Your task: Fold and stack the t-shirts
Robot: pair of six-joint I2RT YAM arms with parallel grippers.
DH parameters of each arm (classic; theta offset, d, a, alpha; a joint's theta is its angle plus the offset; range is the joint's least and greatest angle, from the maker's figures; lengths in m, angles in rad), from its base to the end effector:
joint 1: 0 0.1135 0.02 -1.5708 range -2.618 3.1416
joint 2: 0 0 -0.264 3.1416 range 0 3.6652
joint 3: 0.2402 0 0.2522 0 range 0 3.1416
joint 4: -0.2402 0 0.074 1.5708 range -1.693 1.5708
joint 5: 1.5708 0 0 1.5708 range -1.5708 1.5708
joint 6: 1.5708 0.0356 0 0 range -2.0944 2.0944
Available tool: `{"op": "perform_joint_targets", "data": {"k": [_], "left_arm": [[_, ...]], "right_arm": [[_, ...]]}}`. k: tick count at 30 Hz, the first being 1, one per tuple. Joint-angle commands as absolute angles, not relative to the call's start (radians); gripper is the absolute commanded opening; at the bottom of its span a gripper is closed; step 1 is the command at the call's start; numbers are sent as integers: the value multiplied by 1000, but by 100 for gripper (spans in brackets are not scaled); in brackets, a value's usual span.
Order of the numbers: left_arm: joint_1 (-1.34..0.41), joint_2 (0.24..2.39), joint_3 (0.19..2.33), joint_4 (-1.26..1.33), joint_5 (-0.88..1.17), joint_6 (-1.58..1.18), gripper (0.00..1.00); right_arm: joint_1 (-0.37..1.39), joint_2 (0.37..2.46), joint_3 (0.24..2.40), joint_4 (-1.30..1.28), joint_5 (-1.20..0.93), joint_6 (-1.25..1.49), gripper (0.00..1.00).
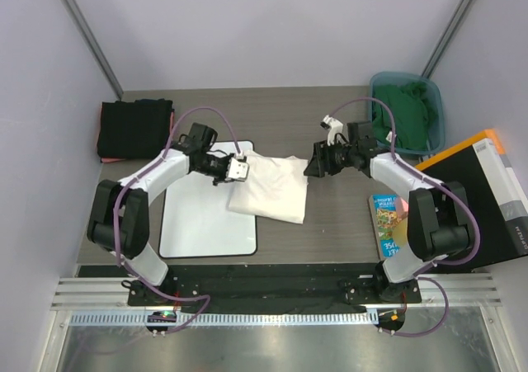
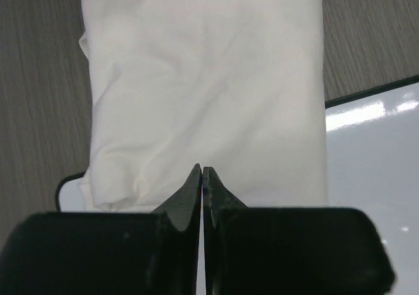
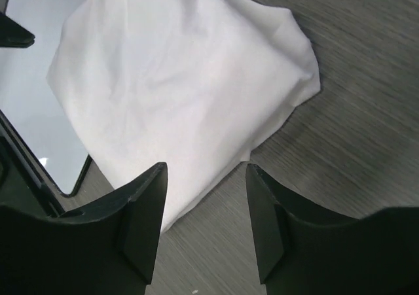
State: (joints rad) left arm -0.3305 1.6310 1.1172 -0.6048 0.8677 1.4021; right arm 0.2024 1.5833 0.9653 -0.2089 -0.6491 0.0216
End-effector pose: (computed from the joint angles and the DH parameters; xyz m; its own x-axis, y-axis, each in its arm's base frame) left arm 0.2949 -0.1299 0.2216 0.3748 0.5453 -0.7498 0.9269 -0.2032 0.3155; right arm 0.3160 0.0868 0.2091 -0.7328 -0.1328 -0.6674 -0.5454 0.7011 0.4593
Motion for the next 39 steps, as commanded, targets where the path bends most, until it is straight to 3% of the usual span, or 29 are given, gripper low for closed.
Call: {"op": "perform_joint_targets", "data": {"k": [1,2,3,4,5,9,12,13,22,27,39], "left_arm": [[-290,1684,1135,-578,934,1129,0],[-281,1696,1144,-575,949,1080,1],[-264,1727,1156,-587,966,1019,9],[-255,1739,1199,-601,971,946,42],[-239,1752,1213,-571,1024,875,54],[-216,1807,1323,-643,1014,729,59],[-196,1838,1383,-641,1044,550,83],[-192,1854,1391,-635,1057,444,97],[-176,1914,1394,-548,934,-7,100],[-173,1884,1270,-342,829,-243,100],[-224,1954,1166,-232,773,-377,100]], "right_arm": [[282,1488,1051,-334,-672,-239,62],[305,1480,1055,-359,-661,-341,63],[343,1470,1058,-379,-646,-391,64],[369,1454,1065,-415,-611,-429,64],[389,1447,1069,-434,-591,-505,64],[462,1425,1104,-521,-549,-635,66],[491,1428,1147,-577,-531,-718,67],[505,1431,1166,-587,-520,-732,67],[522,1457,1229,-617,-485,-842,68],[535,1465,1229,-617,-480,-850,68],[549,1486,1279,-618,-466,-868,68]]}}
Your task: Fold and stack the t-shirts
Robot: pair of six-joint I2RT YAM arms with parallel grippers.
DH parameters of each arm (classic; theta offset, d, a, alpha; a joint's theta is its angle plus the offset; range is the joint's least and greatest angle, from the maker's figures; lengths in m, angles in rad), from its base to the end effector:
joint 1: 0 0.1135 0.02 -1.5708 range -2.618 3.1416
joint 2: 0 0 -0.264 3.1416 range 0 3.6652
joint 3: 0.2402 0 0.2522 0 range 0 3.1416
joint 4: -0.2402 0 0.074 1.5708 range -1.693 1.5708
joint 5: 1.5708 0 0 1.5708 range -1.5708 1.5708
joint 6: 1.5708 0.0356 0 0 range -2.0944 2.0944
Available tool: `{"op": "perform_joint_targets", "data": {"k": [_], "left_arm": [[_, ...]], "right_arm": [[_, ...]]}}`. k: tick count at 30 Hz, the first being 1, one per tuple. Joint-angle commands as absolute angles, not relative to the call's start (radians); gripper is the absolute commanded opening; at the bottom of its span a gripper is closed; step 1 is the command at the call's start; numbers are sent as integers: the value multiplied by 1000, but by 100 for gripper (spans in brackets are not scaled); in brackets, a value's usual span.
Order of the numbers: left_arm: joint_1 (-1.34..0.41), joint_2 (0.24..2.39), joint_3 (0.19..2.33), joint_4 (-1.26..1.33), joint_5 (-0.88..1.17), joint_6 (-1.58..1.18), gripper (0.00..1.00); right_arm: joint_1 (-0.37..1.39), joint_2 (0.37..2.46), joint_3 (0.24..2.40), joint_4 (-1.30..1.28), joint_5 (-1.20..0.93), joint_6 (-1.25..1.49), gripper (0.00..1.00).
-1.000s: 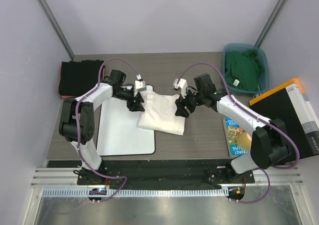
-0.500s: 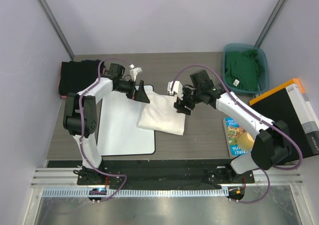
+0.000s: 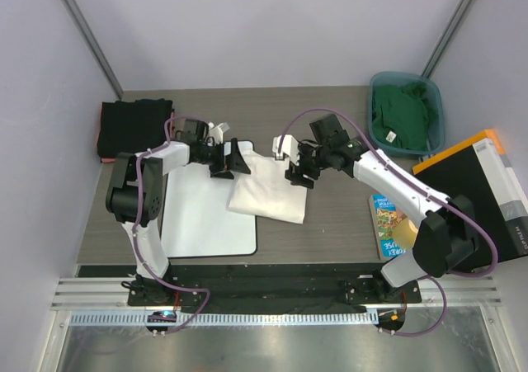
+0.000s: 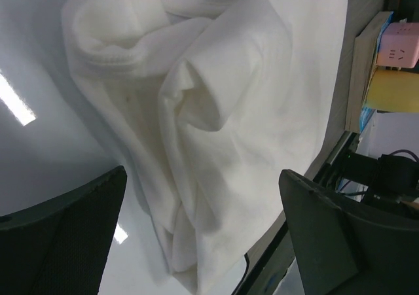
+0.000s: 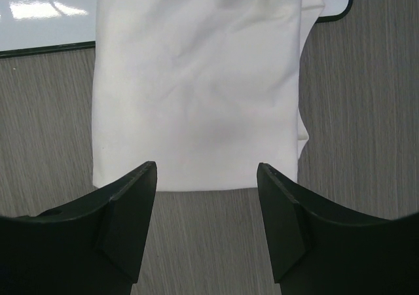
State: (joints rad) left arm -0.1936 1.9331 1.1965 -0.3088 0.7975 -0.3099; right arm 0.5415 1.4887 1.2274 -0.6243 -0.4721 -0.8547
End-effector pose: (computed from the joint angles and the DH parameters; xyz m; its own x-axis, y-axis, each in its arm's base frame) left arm 0.3728 -0.0991 0.1547 -0.9569 -0.0295 -0.2889 0.2045 0.6378 -0.7426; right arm 0.2636 0.1775 0.2894 0.0968 -0.7258 -0.6810 -0.9638 0.1026 -0.2462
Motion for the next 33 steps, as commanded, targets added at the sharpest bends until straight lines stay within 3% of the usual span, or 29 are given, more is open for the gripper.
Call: {"op": "perform_joint_targets", "data": {"k": [1,8,19,23,29,33], "left_arm": [[-232,1960,1161,-216,772,-383,100],[-267,1986,1152,-169,784,-426,100],[-267,1950,1131,-176,787,-408,100],[-267,1948,1131,-175,788,-413,100],[-267,1967,1121,-164,789,-420,100],[-270,1989,1100,-103,802,-456,100]], "right_arm": [[551,1488,1275,-617,-462,-865,68],[552,1488,1117,-637,-402,-931,66],[541,1459,964,-640,-242,-1022,51],[541,1486,924,-594,-219,-1035,21],[543,1554,923,-534,-221,-1038,5],[543,1600,957,-515,-216,-1046,5]]}}
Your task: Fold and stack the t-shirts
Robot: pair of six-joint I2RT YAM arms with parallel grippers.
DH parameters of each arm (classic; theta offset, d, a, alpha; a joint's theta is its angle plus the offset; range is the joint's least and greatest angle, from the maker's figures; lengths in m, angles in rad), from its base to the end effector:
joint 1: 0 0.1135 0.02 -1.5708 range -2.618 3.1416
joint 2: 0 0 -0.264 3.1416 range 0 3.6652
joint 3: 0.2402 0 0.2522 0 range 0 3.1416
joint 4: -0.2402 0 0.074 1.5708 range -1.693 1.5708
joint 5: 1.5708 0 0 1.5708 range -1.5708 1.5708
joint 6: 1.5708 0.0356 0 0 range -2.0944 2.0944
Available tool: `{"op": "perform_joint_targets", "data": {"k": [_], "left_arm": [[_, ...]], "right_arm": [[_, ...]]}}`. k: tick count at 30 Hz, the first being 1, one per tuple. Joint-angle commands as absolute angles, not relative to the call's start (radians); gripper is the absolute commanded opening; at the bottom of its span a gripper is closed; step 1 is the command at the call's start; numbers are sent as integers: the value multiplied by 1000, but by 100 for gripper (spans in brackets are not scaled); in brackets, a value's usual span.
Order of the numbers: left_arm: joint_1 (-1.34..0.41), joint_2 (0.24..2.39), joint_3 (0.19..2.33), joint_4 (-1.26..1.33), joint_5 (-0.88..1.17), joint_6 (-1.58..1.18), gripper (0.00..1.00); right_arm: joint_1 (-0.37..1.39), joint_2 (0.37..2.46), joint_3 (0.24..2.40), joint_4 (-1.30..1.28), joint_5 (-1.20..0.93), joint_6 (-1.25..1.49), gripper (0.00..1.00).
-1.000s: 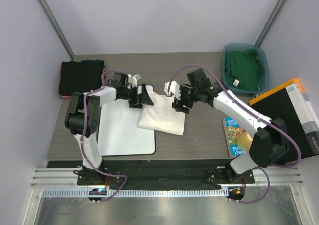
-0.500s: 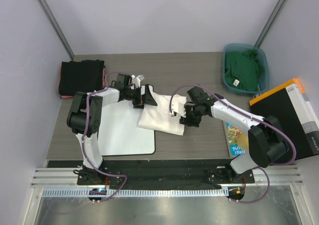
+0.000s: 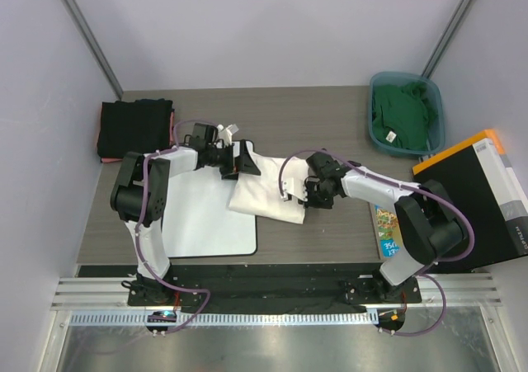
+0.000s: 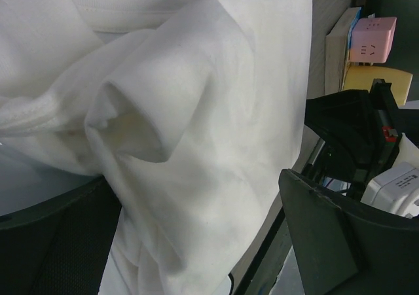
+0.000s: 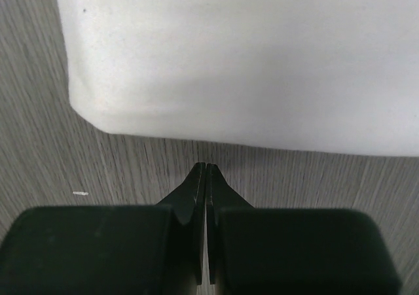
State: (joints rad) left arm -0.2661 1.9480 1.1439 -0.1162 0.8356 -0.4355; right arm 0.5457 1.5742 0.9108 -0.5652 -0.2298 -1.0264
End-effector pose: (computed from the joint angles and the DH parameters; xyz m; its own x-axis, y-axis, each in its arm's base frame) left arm 0.3690 -0.1279 0.1463 -0.9533 -0.0334 -0.3001 0.2289 0.5679 -0.7906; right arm 0.2414 0.1560 0.1716 0.0712 -0.9313 -0.3573 -0.9844 -0.0077 -0.1759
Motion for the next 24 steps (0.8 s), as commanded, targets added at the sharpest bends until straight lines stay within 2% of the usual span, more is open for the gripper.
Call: {"op": "perform_joint_targets", "data": {"k": [1,14,18,22,24], "left_arm": [[-270,1997,1101,-103,805,-460,99],[-279,2023,1057,-17,848,-514,97],[-281,2022,1048,-6,859,-515,91],[-287,2028,1046,-8,873,-523,75],[-293,2034,1045,23,887,-528,48]], "right_arm": [[543,1618,963,-511,-213,-1049,5],[578,1747,1072,-456,-224,-1045,3],[587,1759,1101,-449,-224,-1040,3],[592,1755,1101,-445,-215,-1039,3],[597,1749,1101,-445,-212,-1039,3]]}}
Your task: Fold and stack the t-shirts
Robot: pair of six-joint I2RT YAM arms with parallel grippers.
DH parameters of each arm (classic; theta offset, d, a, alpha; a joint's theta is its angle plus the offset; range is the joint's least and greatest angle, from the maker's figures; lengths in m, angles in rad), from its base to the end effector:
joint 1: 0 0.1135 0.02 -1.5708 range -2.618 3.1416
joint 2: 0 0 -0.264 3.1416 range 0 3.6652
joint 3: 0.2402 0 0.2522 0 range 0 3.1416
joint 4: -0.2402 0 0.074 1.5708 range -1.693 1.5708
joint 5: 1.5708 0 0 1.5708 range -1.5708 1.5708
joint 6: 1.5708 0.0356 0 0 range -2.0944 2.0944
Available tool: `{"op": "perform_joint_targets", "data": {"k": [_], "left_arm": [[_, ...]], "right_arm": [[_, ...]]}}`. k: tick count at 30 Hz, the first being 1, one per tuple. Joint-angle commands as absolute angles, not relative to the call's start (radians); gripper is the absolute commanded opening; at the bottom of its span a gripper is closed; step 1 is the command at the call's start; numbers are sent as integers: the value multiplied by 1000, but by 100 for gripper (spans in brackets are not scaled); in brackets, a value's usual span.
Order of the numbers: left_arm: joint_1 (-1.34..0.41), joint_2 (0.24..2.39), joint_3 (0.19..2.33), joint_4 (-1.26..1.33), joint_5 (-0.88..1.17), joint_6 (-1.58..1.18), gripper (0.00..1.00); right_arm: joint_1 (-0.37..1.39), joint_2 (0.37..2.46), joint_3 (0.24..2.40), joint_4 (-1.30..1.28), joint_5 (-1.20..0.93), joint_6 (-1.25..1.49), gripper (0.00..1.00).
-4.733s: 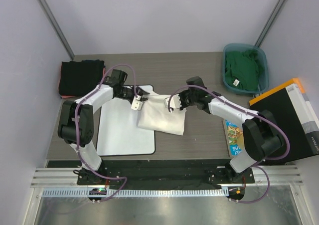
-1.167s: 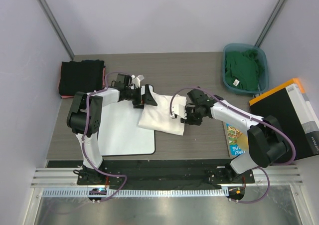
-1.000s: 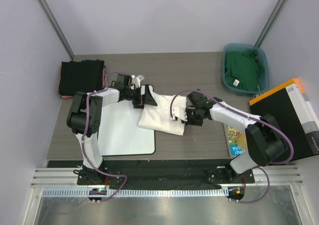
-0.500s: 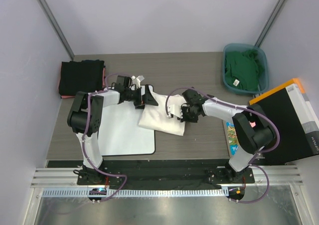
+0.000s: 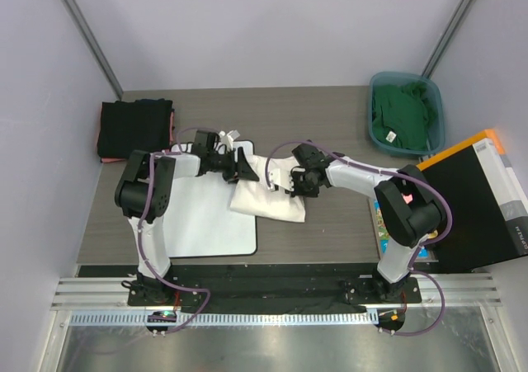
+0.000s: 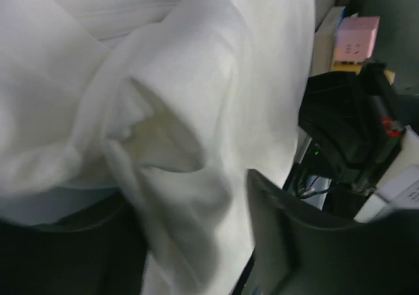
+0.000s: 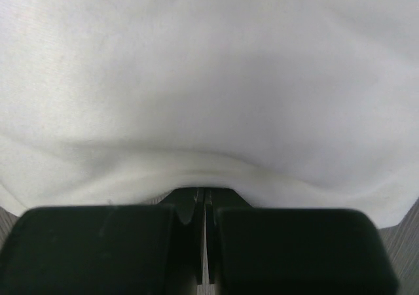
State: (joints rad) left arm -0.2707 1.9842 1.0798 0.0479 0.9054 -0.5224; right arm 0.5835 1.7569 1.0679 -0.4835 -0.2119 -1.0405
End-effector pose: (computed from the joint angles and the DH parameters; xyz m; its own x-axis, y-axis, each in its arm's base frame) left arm 0.3659 -0.1306 0.1273 -0.9611 -0.0530 -0.2711 0.2102 0.4969 -0.8420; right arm 0.2782 0.1926 0.1632 0.1343 -0.9219 -0.3634 -0.9704 -0.0481 -0.2365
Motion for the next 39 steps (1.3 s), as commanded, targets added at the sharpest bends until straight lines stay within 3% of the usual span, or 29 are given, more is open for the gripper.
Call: {"op": "perform_joint_targets", "data": {"k": [1,3,9,15,21,24,28,32,39], "left_arm": [[-298,2037,1046,23,888,-534,22],[-302,2043,1046,23,878,-548,0],[-311,2013,1055,22,844,-565,0],[-304,2000,1379,-456,722,-368,0],[-278,1962,1570,-654,522,-278,0],[-249,2019,1704,-808,482,-235,0],[-213,2033,1802,-917,407,-149,0],[-184,2023,1847,-988,322,-81,0],[-111,2052,1989,-1077,224,-5,0]], "right_arm": [[598,1744,1101,-445,-212,-1039,3],[598,1740,1103,-443,-209,-1042,3],[600,1714,1109,-443,-189,-1060,3],[600,1664,1112,-448,-161,-1083,3],[592,1588,1104,-453,-112,-1150,4],[584,1552,1108,-453,-95,-1190,13],[572,1508,1115,-454,-61,-1227,42],[569,1451,1123,-459,-61,-1235,47],[571,1404,1134,-465,-67,-1236,47]]}}
